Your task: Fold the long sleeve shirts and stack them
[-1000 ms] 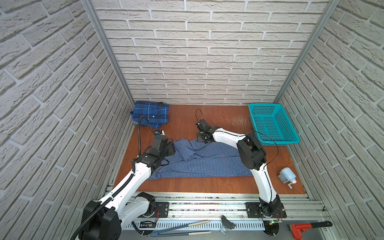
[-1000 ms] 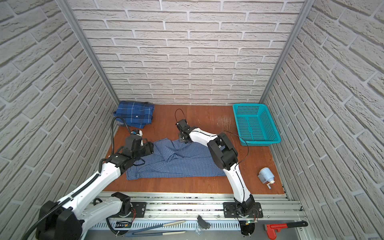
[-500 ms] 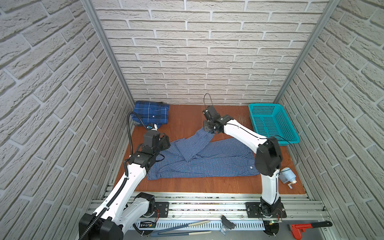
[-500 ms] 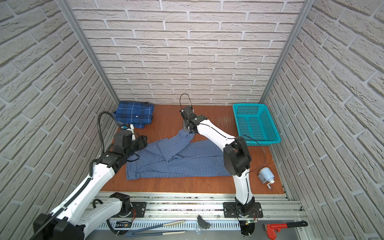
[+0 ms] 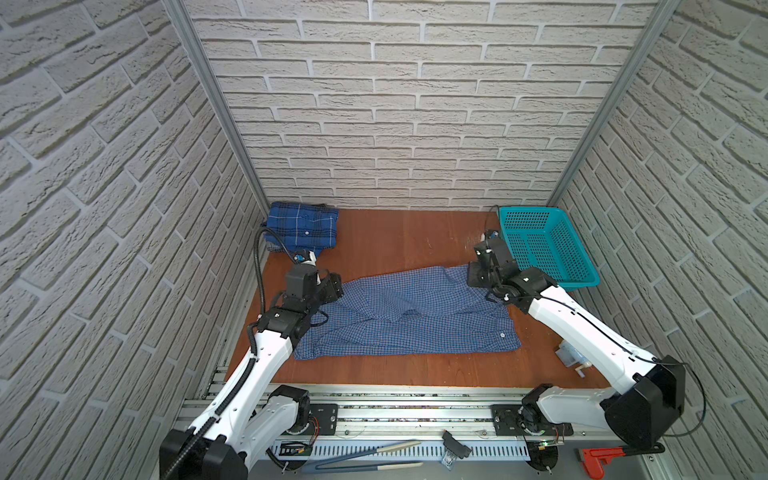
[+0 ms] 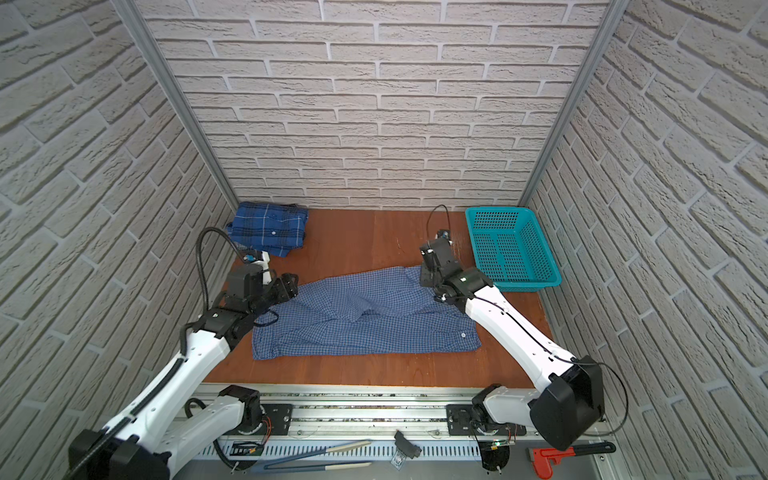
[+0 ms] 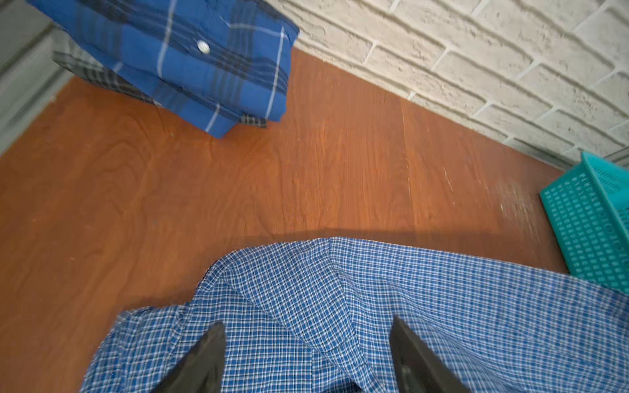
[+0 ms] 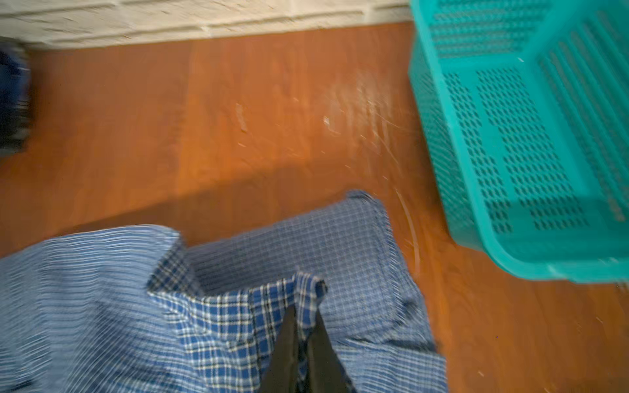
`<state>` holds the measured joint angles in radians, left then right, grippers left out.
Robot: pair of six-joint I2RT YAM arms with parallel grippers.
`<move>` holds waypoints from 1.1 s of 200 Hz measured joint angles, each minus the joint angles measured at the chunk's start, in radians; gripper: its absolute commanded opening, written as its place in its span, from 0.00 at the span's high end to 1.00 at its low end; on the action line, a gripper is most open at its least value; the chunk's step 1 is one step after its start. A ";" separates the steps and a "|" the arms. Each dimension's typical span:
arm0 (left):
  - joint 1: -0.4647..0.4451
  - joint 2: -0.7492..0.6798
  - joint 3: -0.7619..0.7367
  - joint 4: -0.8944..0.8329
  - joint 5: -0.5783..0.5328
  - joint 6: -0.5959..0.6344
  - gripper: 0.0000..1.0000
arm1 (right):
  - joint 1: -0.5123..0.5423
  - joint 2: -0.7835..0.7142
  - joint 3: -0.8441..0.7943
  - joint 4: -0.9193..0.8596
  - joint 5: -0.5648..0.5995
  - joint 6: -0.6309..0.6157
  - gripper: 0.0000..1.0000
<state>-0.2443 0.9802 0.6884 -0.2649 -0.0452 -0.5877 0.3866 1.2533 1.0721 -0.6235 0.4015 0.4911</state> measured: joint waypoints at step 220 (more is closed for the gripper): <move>-0.394 0.418 -0.017 0.246 -0.180 -0.044 1.00 | -0.159 -0.047 -0.265 0.289 -0.025 -0.064 0.94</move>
<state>-0.6384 1.3979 0.6716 -0.0189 -0.2249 -0.6319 0.2279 1.2060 0.8070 -0.3344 0.3763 0.4267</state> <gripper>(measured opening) 0.045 0.073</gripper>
